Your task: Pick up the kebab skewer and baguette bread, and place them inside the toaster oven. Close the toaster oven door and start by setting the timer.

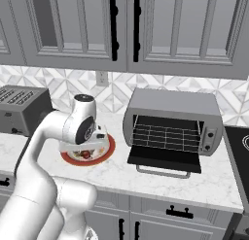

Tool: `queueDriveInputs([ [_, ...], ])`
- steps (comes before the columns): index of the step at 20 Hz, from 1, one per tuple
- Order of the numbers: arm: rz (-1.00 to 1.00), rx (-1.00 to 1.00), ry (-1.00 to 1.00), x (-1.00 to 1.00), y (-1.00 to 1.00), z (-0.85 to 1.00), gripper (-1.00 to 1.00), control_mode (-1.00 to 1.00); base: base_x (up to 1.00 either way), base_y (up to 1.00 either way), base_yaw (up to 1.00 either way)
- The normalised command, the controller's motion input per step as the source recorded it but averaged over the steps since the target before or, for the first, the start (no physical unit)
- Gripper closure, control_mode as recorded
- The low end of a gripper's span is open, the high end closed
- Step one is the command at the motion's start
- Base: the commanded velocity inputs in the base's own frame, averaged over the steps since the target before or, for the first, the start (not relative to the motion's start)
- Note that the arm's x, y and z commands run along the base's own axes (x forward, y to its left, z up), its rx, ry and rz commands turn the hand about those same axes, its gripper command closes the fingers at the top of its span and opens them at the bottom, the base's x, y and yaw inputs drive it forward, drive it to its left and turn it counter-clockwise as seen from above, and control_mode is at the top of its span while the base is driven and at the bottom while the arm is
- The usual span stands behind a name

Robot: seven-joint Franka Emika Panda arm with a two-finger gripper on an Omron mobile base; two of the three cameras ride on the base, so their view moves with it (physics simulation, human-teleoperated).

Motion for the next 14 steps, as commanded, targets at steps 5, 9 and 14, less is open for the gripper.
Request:
queueDriveInputs([
  [5,0.01,0.01,-0.04,-0.51,-1.0,0.81,1.0,-1.0,0.0,0.0,0.0],
  [9,0.09,0.0,-0.1,-0.05,-0.97,0.57,1.0,-1.0,0.0,0.0,0.0],
  [14,0.14,0.0,-0.07,-0.02,-0.76,0.56,1.0,-1.0,0.0,0.0,0.0],
])
